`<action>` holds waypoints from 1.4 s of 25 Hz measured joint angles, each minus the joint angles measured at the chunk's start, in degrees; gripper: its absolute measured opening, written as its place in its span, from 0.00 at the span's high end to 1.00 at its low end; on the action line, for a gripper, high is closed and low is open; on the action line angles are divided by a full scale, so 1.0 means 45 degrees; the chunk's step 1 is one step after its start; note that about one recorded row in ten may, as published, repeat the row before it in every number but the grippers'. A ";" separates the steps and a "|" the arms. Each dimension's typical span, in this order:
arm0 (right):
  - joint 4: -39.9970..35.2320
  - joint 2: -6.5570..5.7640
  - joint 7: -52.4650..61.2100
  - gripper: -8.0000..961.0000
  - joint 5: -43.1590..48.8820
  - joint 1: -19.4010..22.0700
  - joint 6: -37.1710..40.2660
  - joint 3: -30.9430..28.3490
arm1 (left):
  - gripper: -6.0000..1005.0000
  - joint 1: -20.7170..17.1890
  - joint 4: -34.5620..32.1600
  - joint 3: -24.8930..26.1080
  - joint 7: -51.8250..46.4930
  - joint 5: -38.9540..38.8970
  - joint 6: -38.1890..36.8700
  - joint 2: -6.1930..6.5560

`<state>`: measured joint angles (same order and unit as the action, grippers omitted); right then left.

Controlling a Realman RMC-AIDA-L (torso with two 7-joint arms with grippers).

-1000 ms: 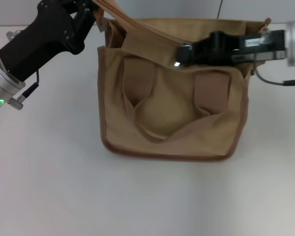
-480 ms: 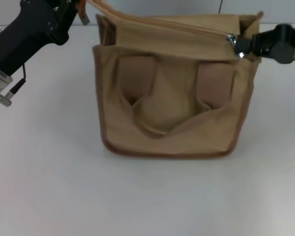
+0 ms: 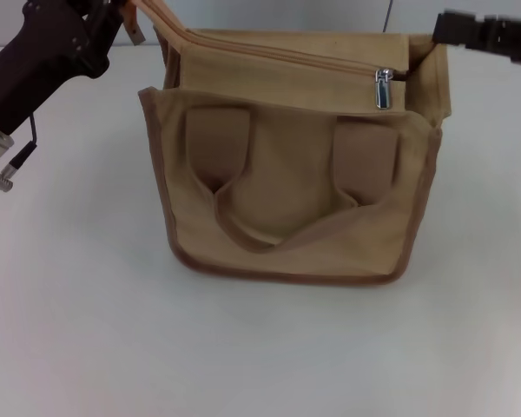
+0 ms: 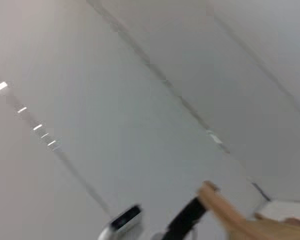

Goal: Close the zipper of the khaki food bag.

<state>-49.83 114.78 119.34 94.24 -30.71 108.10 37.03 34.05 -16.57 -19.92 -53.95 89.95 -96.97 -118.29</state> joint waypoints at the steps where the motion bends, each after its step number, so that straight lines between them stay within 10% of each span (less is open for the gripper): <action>1: 0.0254 0.0020 -0.0905 0.77 -0.0052 0.0031 0.0392 0.0000 | 0.96 -0.0014 0.0008 0.0003 -0.0026 0.0003 0.0034 -0.0001; 12: 0.3538 0.0261 -1.1058 0.32 0.1504 0.0713 0.2075 0.1059 | 0.96 -0.0526 0.0055 -0.0094 -0.0031 0.0022 0.0088 -0.0022; 17: 0.4788 0.0875 -1.4744 0.27 0.3820 0.1030 0.0318 0.1191 | 0.96 -0.0597 0.0052 -0.0139 -0.0043 0.0116 0.0097 -0.0004; 30: 0.6108 0.0954 -1.5971 0.21 0.4209 0.0935 -0.1080 0.1225 | 0.93 -0.1155 -0.0374 -0.0964 -0.0563 0.0135 0.0234 0.0039; 35: 0.6190 0.0975 -1.5915 0.21 0.4178 0.0926 -0.1159 0.1126 | 0.78 -0.1816 -0.1206 -0.1116 -0.1502 0.0148 0.0078 0.0098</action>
<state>-21.97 119.17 47.72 113.04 -26.54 102.89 42.09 25.87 -22.00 -24.94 -60.70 90.61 -96.61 -117.85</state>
